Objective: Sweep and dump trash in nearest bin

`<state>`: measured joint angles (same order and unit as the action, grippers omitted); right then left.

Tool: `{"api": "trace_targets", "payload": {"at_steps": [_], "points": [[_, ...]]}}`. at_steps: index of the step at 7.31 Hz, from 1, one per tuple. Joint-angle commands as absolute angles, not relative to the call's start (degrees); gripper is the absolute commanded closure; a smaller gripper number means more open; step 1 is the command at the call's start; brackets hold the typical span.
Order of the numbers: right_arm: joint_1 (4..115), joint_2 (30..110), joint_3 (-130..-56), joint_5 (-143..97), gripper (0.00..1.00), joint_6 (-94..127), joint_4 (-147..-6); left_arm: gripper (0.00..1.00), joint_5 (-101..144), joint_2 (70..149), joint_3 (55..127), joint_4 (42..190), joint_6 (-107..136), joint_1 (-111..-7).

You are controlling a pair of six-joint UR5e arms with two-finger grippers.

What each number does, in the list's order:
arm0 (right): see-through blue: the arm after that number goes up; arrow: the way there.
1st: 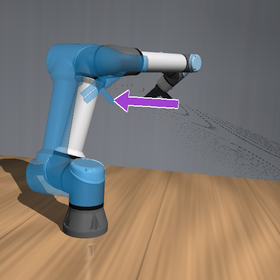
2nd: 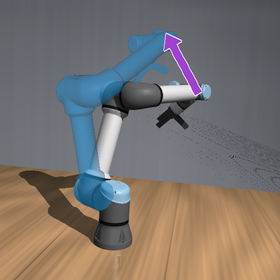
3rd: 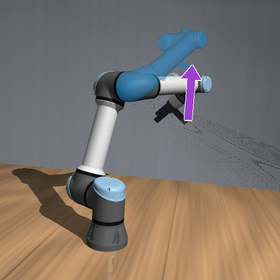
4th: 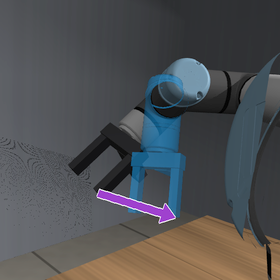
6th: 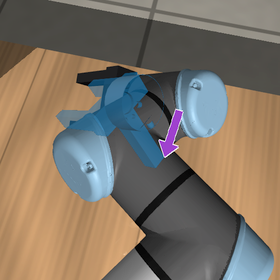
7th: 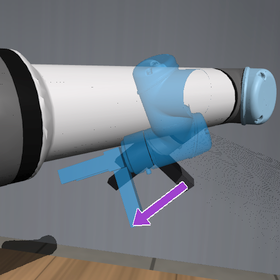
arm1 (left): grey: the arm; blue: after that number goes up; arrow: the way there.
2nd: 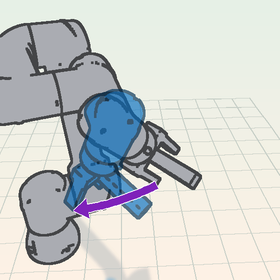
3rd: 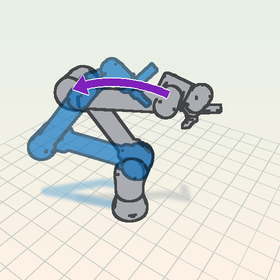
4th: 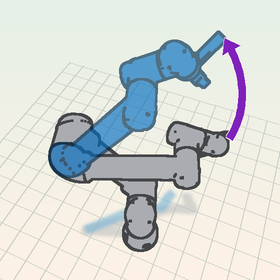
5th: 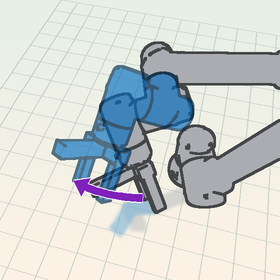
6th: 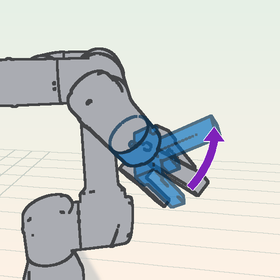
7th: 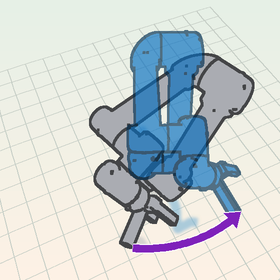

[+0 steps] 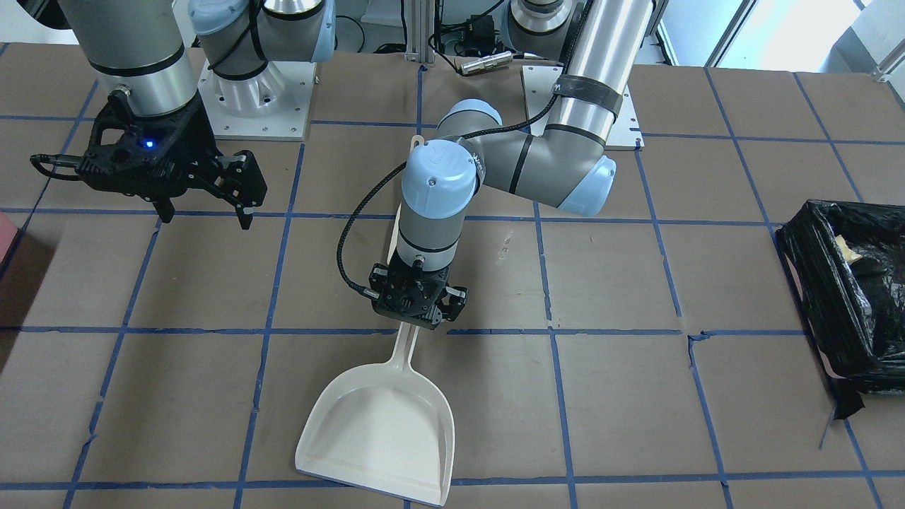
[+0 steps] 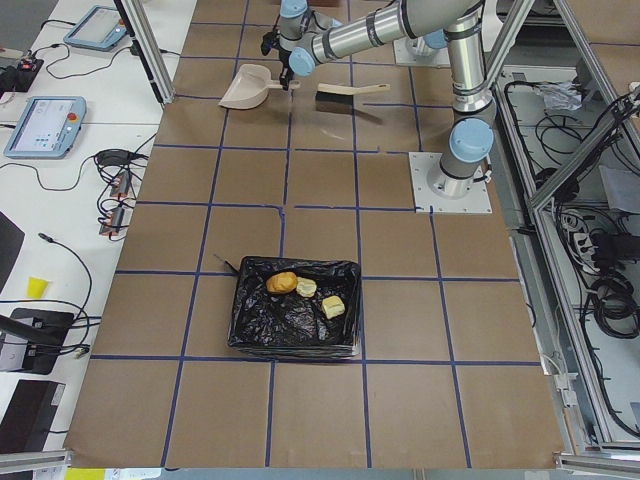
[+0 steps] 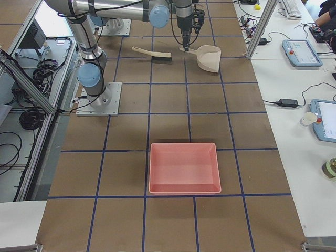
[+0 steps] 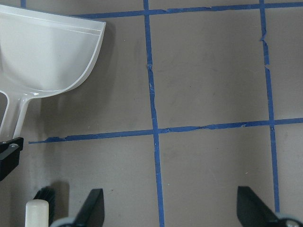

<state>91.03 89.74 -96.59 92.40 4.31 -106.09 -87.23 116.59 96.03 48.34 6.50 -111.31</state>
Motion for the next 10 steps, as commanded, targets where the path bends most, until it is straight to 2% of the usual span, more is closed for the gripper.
{"api": "trace_targets", "payload": {"at_steps": [1,5,8,10], "points": [[91.05,89.74,-96.59,92.37,0.0,4.31,-106.08,0.0,-87.54,113.23,95.8,49.39,6.59,-110.05],[90.97,89.74,-96.59,92.37,0.0,4.31,-106.08,0.0,-87.54,100.4,95.72,69.49,5.28,-98.81],[90.97,89.74,-96.68,92.37,0.0,4.31,-106.0,0.0,-87.8,88.72,94.93,84.41,5.27,-94.15],[91.05,89.74,-96.68,92.29,0.0,4.31,-106.0,0.0,-88.24,86.93,90.73,92.68,5.27,-92.91]]}}
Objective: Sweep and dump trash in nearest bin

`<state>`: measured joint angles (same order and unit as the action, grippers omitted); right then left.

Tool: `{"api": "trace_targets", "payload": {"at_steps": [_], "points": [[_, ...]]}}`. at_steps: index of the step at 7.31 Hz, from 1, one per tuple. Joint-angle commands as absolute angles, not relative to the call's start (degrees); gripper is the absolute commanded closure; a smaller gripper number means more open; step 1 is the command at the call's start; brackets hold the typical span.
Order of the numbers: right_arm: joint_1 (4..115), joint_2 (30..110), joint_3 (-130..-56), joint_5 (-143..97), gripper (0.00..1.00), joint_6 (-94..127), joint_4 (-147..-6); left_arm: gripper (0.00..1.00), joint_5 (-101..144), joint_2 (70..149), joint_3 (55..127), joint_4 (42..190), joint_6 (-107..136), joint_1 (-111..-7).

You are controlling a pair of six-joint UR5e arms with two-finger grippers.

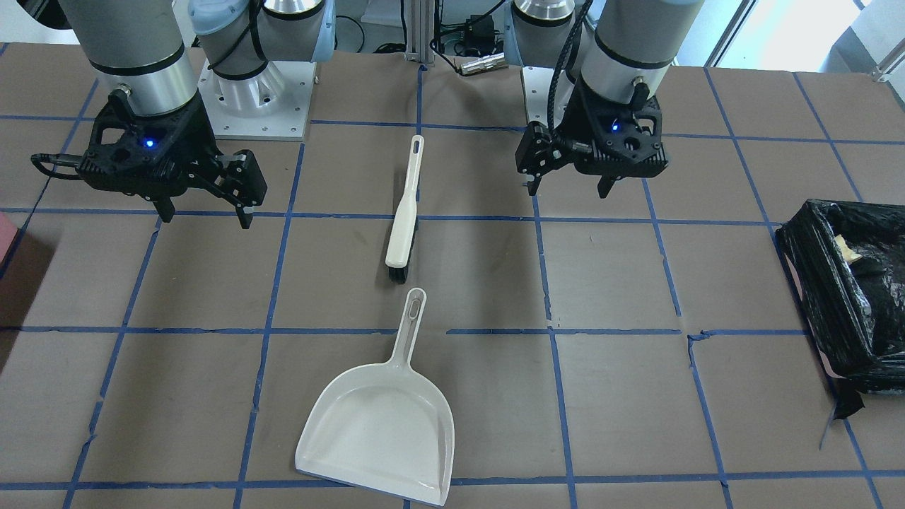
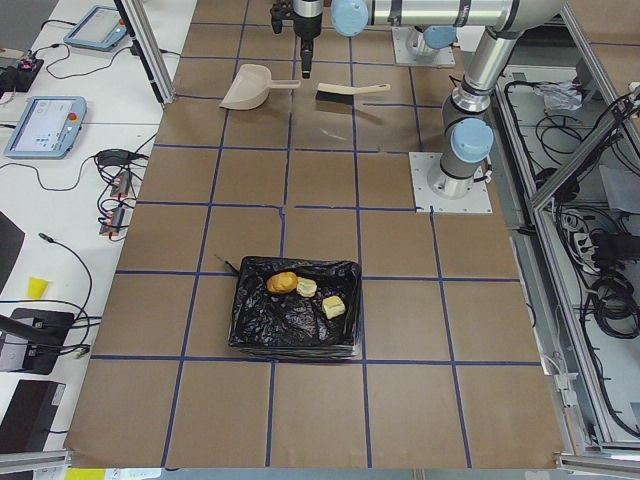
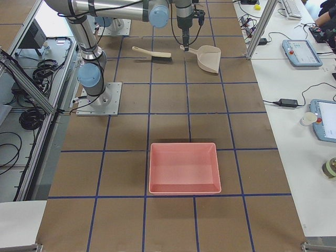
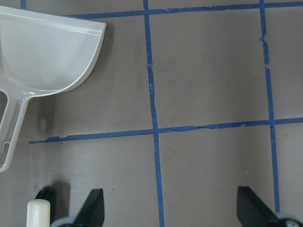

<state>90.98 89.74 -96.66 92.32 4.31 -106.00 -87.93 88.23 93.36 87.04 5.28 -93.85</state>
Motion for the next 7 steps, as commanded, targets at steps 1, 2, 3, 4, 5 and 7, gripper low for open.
{"api": "trace_targets", "payload": {"at_steps": [1,2,3,4,5,7], "points": [[91.05,89.74,-96.68,92.2,0.0,4.31,-106.0,0.0,-88.33,87.1,88.09,96.38,5.27,-91.77],[91.05,89.74,-96.68,92.2,0.0,4.31,-106.0,0.0,-88.5,88.4,86.07,96.59,5.27,-90.37],[91.05,89.74,-96.68,92.2,0.0,4.31,-106.0,0.0,-88.51,89.29,85.52,97.37,5.36,-90.18],[91.05,89.74,-96.68,92.2,0.0,4.31,-105.91,0.0,-93.47,89.56,85.08,97.47,5.27,-90.35],[91.14,89.91,-96.68,92.2,0.0,4.31,-106.0,0.0,-94.91,89.47,84.99,98.69,5.27,-91.05],[91.14,89.91,-96.77,92.2,0.0,4.31,-106.0,0.0,-94.31,89.65,83.86,98.61,5.19,-90.71]]}}
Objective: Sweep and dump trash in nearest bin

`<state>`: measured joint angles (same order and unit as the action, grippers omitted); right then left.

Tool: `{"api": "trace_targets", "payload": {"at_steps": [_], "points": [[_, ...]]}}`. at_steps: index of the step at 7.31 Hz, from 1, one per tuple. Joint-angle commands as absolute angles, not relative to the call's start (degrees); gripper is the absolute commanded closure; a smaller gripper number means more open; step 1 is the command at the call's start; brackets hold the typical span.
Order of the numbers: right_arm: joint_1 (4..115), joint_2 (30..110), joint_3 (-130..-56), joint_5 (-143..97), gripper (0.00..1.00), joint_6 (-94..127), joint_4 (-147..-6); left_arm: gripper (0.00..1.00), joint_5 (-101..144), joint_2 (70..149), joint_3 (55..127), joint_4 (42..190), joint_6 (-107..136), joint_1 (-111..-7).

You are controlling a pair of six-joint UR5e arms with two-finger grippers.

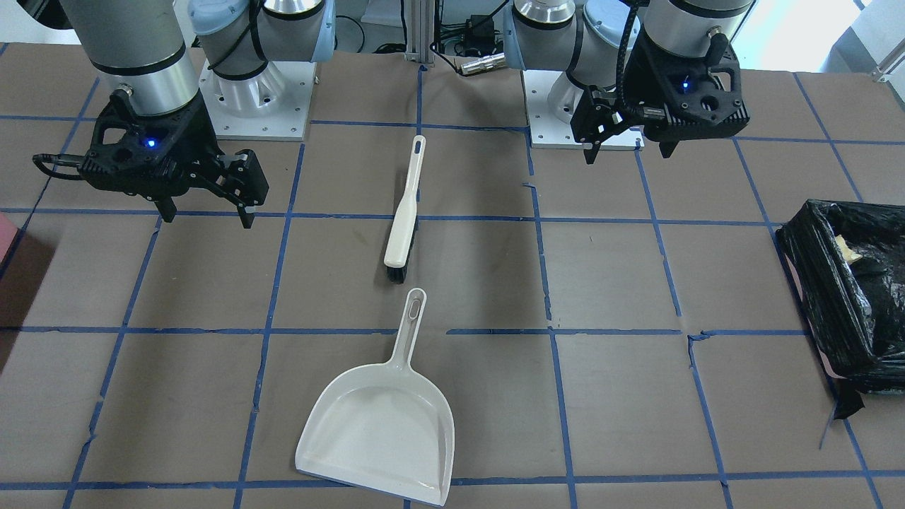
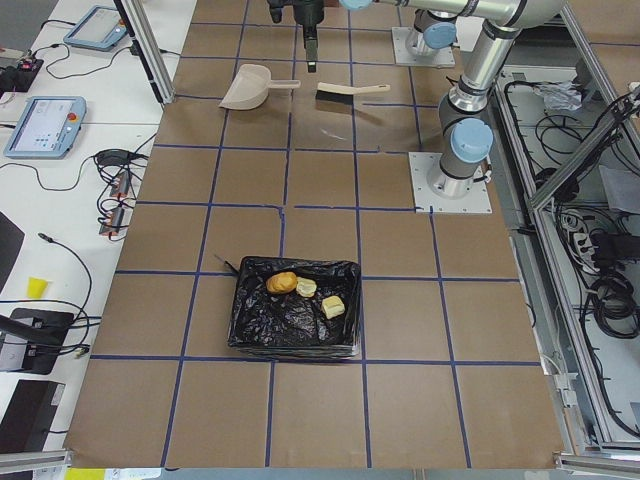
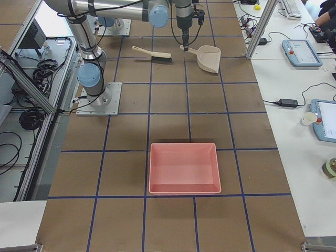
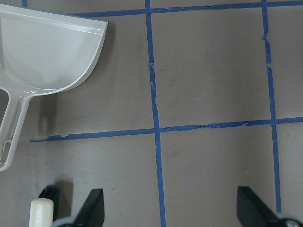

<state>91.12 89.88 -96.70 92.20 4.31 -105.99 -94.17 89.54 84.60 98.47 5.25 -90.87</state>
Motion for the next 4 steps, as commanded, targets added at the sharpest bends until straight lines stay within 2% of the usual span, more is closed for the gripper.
{"api": "trace_targets", "payload": {"at_steps": [1,4], "points": [[91.06,89.91,-96.77,92.2,0.0,4.31,-106.0,0.0,-92.74,90.0,83.06,98.7,5.1,-90.62],[91.14,89.91,-96.85,92.11,0.0,4.31,-106.0,0.0,-90.7,91.32,81.74,98.44,2.64,-90.53]]}}
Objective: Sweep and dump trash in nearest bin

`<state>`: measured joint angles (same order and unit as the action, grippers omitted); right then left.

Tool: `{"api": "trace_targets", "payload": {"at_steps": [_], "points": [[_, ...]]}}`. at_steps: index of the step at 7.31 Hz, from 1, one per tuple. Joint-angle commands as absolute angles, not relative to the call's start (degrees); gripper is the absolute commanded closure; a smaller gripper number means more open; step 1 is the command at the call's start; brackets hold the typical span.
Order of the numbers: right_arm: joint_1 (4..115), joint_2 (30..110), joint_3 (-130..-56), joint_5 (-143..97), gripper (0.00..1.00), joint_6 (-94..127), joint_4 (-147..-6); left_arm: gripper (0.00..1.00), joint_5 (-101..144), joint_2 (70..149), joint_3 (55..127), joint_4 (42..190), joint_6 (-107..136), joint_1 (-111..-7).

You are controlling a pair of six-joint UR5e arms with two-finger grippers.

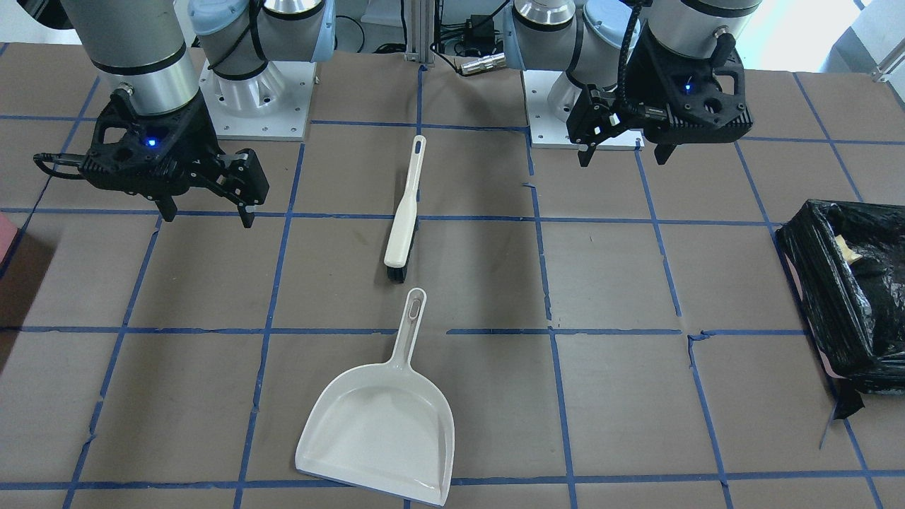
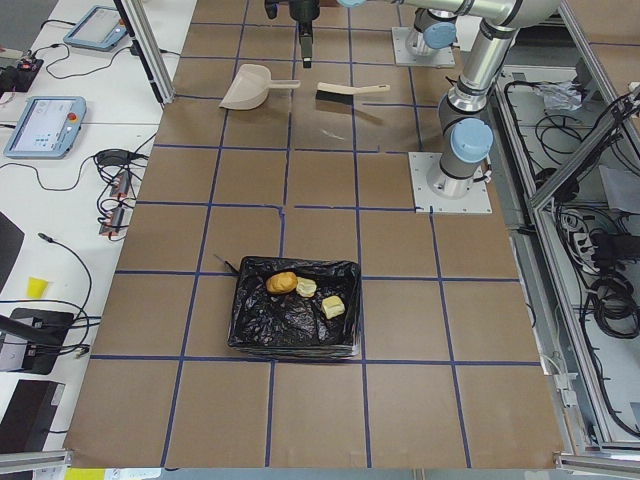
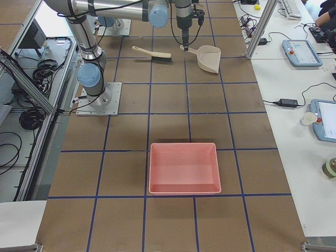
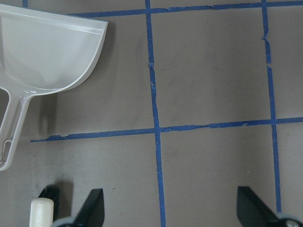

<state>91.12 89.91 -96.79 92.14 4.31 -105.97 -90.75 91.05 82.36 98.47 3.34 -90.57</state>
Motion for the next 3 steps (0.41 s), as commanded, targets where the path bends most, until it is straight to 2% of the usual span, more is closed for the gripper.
{"api": "trace_targets", "payload": {"at_steps": [1,3], "points": [[91.23,90.0,-97.2,92.02,0.0,4.39,-106.17,0.0,-90.79,91.23,81.39,98.61,2.64,-90.53],[91.32,90.44,-97.38,92.02,0.0,4.48,-106.17,0.0,-91.41,90.88,81.3,98.61,2.64,-90.62]]}}
